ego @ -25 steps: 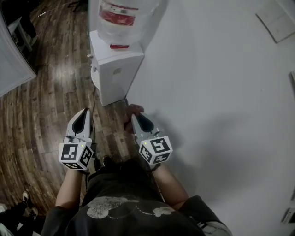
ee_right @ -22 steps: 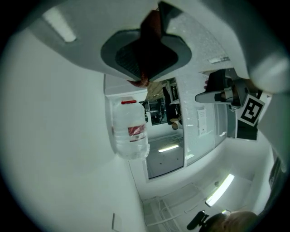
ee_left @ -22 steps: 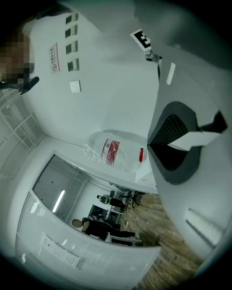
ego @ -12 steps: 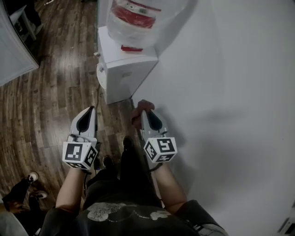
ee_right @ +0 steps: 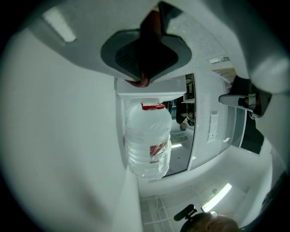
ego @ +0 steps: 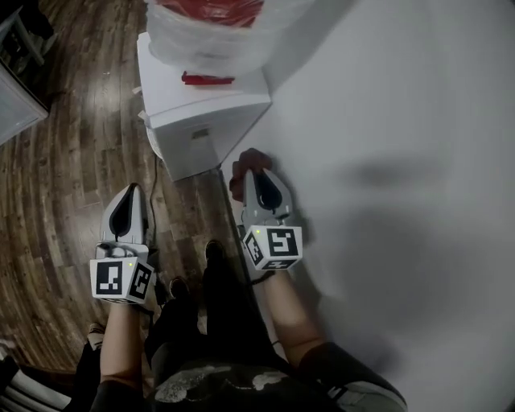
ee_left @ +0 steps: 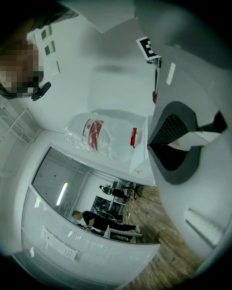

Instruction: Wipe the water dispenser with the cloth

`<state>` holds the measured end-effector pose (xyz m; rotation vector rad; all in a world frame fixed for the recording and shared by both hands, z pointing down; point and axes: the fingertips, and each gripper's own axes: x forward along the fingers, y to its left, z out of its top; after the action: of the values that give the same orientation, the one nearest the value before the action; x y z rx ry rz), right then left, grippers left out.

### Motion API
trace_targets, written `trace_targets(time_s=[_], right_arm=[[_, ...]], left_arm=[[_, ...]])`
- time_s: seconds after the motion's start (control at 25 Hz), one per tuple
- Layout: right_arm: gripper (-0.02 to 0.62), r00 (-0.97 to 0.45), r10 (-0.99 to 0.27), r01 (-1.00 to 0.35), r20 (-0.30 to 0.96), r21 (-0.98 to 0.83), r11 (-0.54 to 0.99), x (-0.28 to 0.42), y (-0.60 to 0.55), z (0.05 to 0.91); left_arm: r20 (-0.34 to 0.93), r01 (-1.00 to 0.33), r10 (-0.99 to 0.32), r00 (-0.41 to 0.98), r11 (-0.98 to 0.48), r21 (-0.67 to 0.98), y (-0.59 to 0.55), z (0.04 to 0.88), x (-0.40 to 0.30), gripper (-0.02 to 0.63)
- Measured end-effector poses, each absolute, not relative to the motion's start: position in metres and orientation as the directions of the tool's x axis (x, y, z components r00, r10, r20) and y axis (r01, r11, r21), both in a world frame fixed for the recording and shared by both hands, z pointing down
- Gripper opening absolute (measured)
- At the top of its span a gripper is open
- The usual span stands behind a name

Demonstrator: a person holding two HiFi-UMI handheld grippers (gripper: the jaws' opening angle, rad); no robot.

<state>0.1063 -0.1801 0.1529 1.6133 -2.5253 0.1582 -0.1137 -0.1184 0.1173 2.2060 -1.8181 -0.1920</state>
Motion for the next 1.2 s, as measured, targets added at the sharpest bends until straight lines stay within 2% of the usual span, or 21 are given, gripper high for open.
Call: trace_targets(time_s=[0.24,0.4,0.56,0.8,1.2], right_arm=[[0.043,-0.418,-0.908,-0.908,-0.020,0.051,0.416,0.103,-0.228,0.136],[0.043,-0.417,-0.894,-0.904,-0.166,0.182,0.388,0.092,-0.259,0.131],[0.043,-0.424,-0.871,-0.900,-0.248,0.224,0.374,0.087,-0.284,0.142],[0.043,-0.420,-0.861,-0.904,-0.285,0.218,0.369,0.093,-0.291,0.192],[0.043,-0.410,-0.895,-0.907,-0.176,0.180,0.381,0.094,-0.290,0.374]], left_arm=[[-0.006,-0.954,-0.978,0.208,-0.204,0.221,-0.152,0.133,-0.107,0.018],[-0.030,-0.955,-0.978,0.206,-0.207,0.212,-0.170,0.177,-0.111,0.018],[-0.061,-0.961,-0.977,0.203,-0.211,0.180,-0.187,0.210,-0.113,0.018],[-0.074,-0.963,-0.977,0.201,-0.211,0.166,-0.196,0.264,-0.113,0.018],[-0.076,-0.969,-0.977,0.198,-0.207,0.135,-0.198,0.397,-0.114,0.018]])
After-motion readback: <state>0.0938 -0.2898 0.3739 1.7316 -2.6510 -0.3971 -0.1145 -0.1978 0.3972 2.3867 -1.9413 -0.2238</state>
